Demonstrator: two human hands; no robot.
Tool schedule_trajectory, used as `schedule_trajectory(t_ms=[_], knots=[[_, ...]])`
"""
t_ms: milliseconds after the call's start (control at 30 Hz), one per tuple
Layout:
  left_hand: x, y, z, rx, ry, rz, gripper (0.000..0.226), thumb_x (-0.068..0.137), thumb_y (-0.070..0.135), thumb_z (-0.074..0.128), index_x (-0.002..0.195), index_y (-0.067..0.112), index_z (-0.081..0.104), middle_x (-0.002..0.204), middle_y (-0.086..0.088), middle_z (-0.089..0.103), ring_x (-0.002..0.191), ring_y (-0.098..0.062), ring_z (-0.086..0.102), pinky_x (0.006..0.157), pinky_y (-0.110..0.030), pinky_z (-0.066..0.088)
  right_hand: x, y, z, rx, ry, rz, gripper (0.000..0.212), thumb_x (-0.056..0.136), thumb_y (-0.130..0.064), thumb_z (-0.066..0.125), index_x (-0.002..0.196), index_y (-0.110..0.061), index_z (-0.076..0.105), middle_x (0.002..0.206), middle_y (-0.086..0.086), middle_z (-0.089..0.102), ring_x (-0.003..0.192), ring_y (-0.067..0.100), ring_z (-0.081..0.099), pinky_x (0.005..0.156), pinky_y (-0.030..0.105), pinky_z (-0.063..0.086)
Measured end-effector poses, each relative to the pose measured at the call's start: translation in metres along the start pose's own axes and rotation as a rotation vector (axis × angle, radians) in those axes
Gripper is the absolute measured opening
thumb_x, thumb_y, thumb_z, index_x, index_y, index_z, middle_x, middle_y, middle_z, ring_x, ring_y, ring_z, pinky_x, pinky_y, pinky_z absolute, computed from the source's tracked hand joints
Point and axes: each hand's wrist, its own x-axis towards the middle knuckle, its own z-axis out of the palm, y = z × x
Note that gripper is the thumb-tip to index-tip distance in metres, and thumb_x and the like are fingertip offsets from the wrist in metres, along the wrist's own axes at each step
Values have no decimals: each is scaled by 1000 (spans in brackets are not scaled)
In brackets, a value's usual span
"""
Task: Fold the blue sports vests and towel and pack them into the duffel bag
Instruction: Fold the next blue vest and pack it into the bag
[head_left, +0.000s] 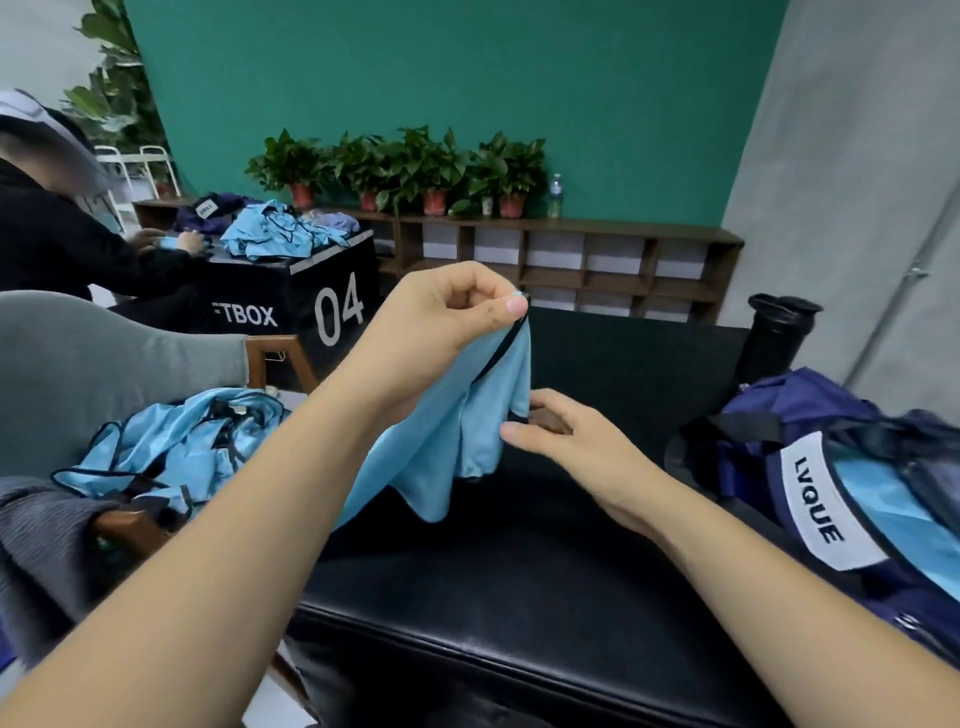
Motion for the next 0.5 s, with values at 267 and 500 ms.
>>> schedule_trajectory(t_ms=[267,500], knots=[[-21,7,29,-49,-47,-25,15,99,26,75,97,12,74,84,3,68,79,-9,57,77,-21,45,-29,0,-38,162,114,-45,21,105,-25,64,110,-5,70,119,17,74,109,24,67,109,51,48],[-18,-4,25,387,172,47,10,95,32,79,87,29,74,83,5,70,75,-11,60,81,-38,54,-45,-30,-75,200,383,-170,30,104,-22,58,91,5,60,99,31,66,91,28,61,87,47,49]])
